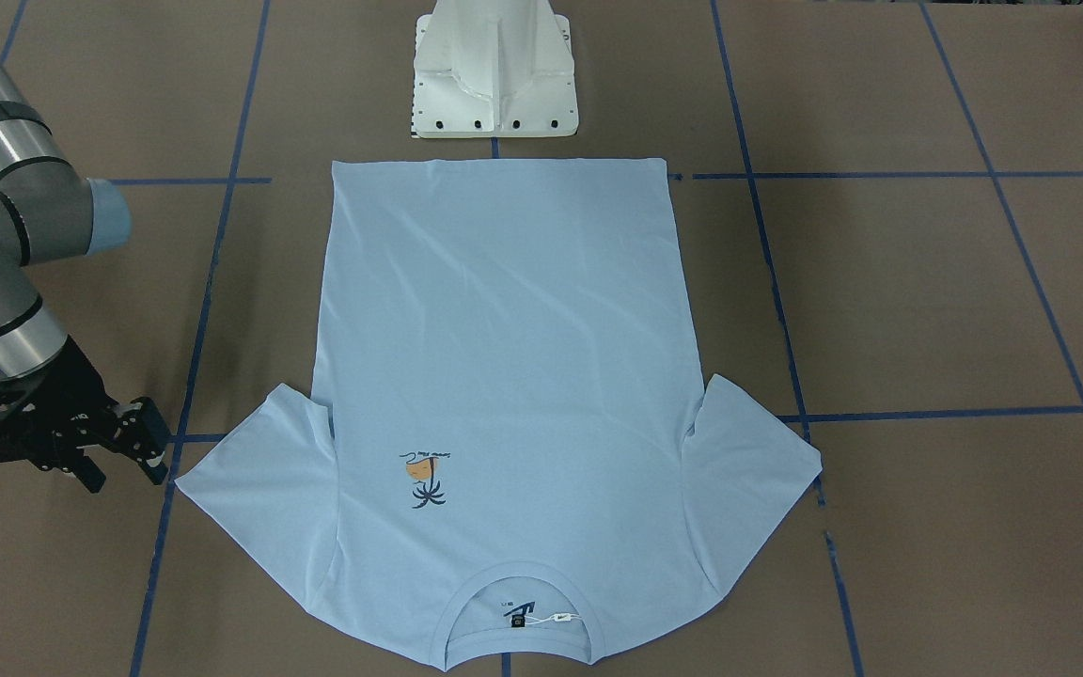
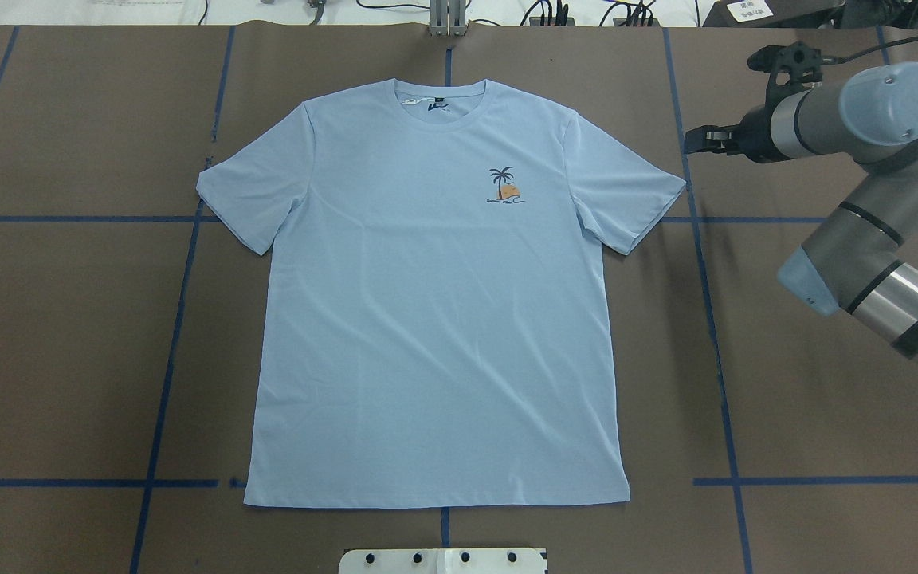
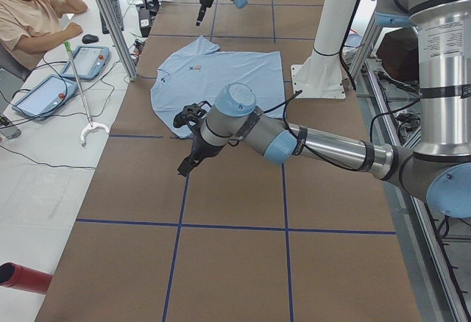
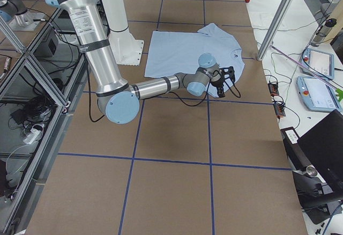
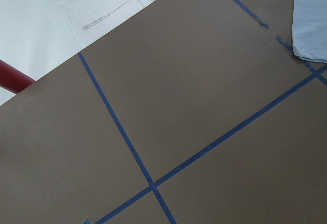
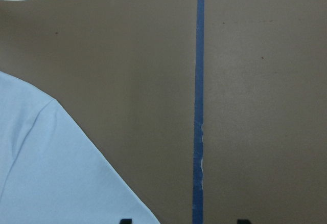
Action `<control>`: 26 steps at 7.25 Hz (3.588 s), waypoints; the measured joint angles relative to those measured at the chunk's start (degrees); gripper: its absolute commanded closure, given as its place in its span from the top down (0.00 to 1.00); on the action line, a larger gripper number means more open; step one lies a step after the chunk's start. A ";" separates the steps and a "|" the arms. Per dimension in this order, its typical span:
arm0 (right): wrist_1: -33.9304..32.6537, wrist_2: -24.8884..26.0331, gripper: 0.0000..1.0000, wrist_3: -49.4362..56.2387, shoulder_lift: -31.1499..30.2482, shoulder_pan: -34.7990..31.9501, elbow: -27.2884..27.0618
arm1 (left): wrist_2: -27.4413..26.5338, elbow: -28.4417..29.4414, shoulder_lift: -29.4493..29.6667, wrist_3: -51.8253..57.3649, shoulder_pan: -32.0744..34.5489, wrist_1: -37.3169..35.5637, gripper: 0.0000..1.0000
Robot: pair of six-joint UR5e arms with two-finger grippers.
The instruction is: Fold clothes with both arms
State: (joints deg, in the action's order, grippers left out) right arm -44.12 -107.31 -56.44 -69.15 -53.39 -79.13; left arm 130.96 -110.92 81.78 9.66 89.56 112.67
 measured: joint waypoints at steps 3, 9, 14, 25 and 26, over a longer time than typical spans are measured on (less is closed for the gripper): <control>1.75 2.94 0.62 -0.15 1.55 2.78 3.76 | 0.08 0.00 -0.07 0.01 0.00 0.00 1.00; 1.93 4.05 0.00 -0.02 1.09 5.09 3.99 | 0.09 0.00 -0.13 0.10 0.00 0.00 1.00; -6.75 7.01 0.00 -4.45 6.04 5.71 1.15 | 0.09 -0.07 -0.13 0.14 0.00 0.09 1.00; -22.70 20.06 1.00 -18.20 27.34 16.20 9.00 | 0.09 0.20 1.17 -0.54 0.01 2.10 1.00; -25.36 15.55 1.00 -14.86 28.43 13.95 8.28 | 0.00 0.36 2.12 -3.63 -0.19 4.99 1.00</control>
State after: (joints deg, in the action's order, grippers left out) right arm -69.48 -91.76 -71.30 -40.72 -39.44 -70.85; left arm 130.96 -110.55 83.89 6.03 89.37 117.67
